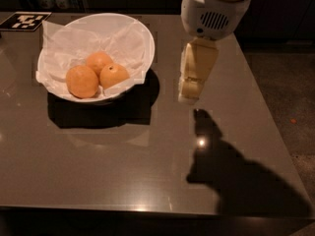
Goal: Pick orange from white bowl
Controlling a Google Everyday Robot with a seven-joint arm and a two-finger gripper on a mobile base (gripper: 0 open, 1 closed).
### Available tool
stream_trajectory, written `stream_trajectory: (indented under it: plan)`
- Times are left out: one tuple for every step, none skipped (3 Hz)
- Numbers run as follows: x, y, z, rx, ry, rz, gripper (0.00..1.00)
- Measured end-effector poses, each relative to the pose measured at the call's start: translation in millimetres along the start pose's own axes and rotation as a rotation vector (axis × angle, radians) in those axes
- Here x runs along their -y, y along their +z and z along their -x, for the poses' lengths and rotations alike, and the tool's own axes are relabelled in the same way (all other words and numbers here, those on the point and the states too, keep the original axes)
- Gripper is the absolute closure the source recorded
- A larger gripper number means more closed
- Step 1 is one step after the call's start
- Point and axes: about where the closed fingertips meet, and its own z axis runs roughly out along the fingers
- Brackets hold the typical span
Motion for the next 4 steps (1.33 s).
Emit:
stream_trajectory:
  plan:
    - [5, 13, 21, -0.025, 0.024, 0.035, 0.00]
    - [10, 29, 52, -0.055, 0.020, 0.071, 0.00]
    - [14, 31, 60, -0.034, 0.014, 0.058, 0.00]
    - [16, 32, 88, 0.020, -0.005, 0.071, 0.00]
